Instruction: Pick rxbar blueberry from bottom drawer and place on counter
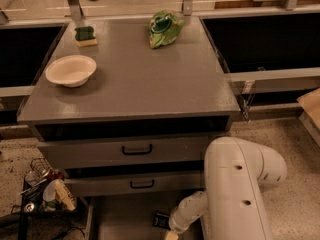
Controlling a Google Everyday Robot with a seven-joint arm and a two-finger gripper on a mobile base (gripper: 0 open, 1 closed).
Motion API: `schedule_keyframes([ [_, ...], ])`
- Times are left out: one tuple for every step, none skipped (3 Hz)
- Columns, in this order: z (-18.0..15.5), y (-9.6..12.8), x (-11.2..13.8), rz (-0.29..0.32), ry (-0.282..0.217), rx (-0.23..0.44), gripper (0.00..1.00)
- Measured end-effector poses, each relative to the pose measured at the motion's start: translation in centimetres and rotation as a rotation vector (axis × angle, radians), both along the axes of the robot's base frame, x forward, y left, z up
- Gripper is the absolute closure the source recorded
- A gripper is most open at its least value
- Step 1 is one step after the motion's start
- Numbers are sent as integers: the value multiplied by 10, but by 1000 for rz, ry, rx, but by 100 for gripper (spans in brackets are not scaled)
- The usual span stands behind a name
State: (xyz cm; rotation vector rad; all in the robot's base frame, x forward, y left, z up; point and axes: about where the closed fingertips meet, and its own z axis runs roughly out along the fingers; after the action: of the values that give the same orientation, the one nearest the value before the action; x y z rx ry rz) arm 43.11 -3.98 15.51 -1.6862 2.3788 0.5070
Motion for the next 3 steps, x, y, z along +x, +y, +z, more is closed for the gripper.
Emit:
schedule_keyframes([
  [-23,10,18,-13,17,28,0],
  [-23,10,18,-13,17,28,0],
  [-26,9,21,-29,17,28,0],
])
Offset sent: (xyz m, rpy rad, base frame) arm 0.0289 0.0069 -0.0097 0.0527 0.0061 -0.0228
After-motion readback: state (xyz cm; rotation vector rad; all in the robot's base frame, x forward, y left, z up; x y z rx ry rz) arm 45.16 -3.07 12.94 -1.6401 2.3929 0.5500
